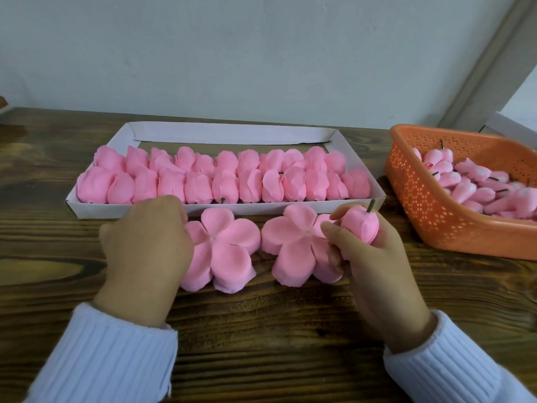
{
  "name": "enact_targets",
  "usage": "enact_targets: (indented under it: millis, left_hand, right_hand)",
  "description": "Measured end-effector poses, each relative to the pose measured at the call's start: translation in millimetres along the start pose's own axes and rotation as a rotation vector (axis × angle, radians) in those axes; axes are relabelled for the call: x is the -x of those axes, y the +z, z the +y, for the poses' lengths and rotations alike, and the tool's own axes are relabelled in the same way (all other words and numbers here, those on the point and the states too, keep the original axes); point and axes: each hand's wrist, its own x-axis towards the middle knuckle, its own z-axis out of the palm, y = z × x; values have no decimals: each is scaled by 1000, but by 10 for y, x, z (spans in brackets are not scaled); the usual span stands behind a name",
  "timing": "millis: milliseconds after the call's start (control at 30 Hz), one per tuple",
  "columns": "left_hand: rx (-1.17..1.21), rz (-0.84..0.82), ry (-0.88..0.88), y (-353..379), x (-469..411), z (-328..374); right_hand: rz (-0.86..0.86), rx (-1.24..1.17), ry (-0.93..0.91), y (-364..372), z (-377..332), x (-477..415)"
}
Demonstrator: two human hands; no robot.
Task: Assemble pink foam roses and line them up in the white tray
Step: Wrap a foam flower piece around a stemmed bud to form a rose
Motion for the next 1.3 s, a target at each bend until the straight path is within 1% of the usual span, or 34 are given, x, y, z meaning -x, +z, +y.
enact_targets:
  millis: [167, 233, 333, 400, 467, 600, 667, 767, 867, 1000, 1033, 1167, 1233, 1300]
  left_hand:
    - [-96, 17, -6, 25, -12, 3]
    - [-82, 23, 4, 37, -19, 5]
    - [79, 66, 51, 51, -16, 4]
    - [231, 99, 91, 60, -22, -15]
    - [416, 95, 96, 63, -52, -29]
    - [782, -13, 37, 63, -81, -14]
    - [914, -68, -11, 63, -71, -5]
    - [1024, -137, -106, 56, -54, 19]
    - [1187, -208, -217, -4, -27, 84]
    - [1257, -238, -267, -2, -17, 91]
    - [1299, -277, -279, 14, -17, 92]
    - [1570, -532, -242, -17, 81, 224]
    - [1639, -606, -184, -32, 137, 293]
    - [1644, -660, -112, -27, 175, 332]
  right_hand:
    - [-12, 6, -7, -9, -4, 5]
    - [-9, 3, -9, -8, -2, 4]
    - [-7, -1, 0, -9, -3, 2]
    - [-5, -6, 4, -8, -2, 1]
    - [-6, 3, 4, -4, -4, -2]
    - [-12, 18, 0, -3, -4, 1]
    - [-11, 11, -6, -10, 0, 5]
    - [-12, 17, -13, -21, 4, 7]
    - [0, 21, -8, -25, 16, 5]
    - [-28, -4, 0, -15, -1, 5]
    - [-51, -27, 4, -9, -7, 9]
    - [-186, -95, 30, 6, -19, 38]
    - [-251, -117, 63, -1, -34, 41]
    - [-315, -183, 112, -10, -54, 43]
